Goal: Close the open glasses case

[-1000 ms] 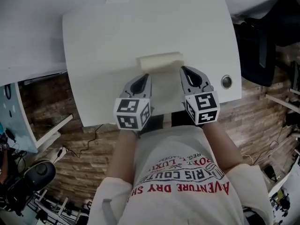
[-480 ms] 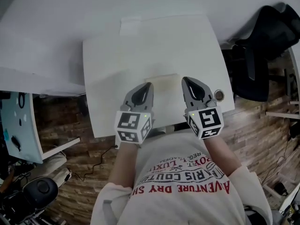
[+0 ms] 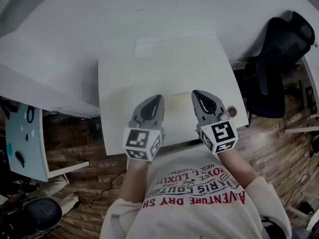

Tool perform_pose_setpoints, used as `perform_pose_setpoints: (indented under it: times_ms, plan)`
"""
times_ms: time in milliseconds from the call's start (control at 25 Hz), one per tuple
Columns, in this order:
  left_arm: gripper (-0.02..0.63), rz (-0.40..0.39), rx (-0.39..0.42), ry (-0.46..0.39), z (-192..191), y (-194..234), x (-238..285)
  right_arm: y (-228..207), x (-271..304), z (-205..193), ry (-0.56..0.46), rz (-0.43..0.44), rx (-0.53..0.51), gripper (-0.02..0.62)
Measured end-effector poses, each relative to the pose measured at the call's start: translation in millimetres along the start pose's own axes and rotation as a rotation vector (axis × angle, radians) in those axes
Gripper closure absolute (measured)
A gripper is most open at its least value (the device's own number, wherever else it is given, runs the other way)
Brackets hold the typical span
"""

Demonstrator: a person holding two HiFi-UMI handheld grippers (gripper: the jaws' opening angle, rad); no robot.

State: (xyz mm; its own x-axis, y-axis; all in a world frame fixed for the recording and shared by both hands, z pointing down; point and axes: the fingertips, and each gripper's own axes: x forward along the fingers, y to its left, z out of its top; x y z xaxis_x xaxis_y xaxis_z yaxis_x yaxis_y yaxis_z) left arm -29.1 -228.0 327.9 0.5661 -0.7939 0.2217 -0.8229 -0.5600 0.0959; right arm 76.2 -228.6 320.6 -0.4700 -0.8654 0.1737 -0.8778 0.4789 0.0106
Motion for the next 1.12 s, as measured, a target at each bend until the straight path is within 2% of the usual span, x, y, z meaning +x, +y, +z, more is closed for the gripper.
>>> perform_pose_setpoints:
  times_ms: [640,1120]
  plan:
    - [0.598,-0.011,0.008,-0.032,7,-3,-8,12,-5,-7,0.031,-0.025,-0.011,0.584]
    - [0.598,0.021,-0.014,-0.041,3,3,-13,18,-8,-17,0.052,-0.027,-0.001,0.583]
